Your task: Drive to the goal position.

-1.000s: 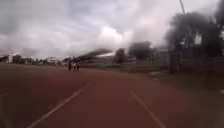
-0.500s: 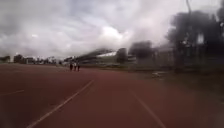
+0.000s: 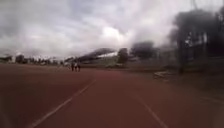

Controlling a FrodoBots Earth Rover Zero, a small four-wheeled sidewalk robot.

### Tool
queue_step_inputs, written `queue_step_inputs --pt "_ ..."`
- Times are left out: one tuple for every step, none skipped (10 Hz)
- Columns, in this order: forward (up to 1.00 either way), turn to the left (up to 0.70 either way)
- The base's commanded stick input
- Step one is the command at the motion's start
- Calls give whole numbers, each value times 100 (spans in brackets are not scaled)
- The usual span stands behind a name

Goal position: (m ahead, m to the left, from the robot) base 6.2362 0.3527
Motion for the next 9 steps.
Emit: queue_step_inputs --pt "85 0" --pt "85 0" --pt "85 0" --pt "85 0" --pt "85 0" --pt "85 0" --pt "85 0" --pt "85 0" --pt "85 0"
